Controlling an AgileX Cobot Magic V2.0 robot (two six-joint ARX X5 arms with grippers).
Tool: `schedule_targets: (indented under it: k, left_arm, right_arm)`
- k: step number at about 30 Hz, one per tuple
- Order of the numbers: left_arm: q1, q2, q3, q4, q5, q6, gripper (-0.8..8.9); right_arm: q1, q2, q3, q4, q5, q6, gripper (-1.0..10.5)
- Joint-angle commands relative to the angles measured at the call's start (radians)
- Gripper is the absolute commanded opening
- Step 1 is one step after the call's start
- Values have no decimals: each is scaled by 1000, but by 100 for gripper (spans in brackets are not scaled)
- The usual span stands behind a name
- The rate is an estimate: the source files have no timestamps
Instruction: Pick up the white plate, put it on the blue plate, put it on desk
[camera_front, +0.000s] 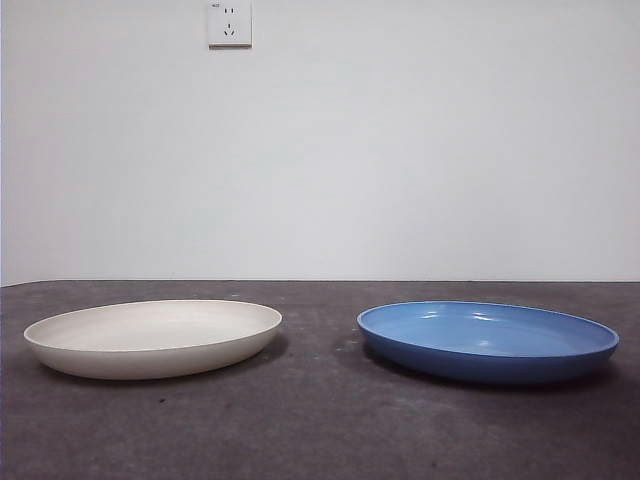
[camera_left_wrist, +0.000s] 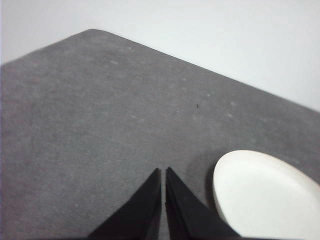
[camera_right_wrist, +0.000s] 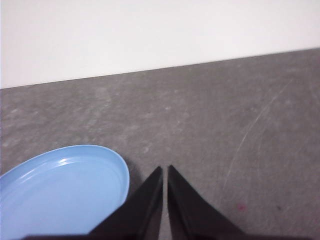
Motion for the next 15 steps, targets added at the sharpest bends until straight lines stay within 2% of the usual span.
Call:
schedule_targets:
  k: [1, 6, 12, 15]
  left_arm:
    - [2, -2, -18, -7, 3, -93, 14]
    - [2, -1, 20, -46, 10, -190, 15]
    - [2, 5, 110, -125, 119, -197, 15]
    - [2, 18, 174, -167, 137, -194, 15]
  right_arm:
    - [-1, -2, -3, -3, -4, 87, 11]
    - [-1, -2, 15, -18, -21, 156, 11]
    - [-1, -2, 107, -101, -19, 172, 11]
    - [-1, -1, 164, -126, -19, 172, 11]
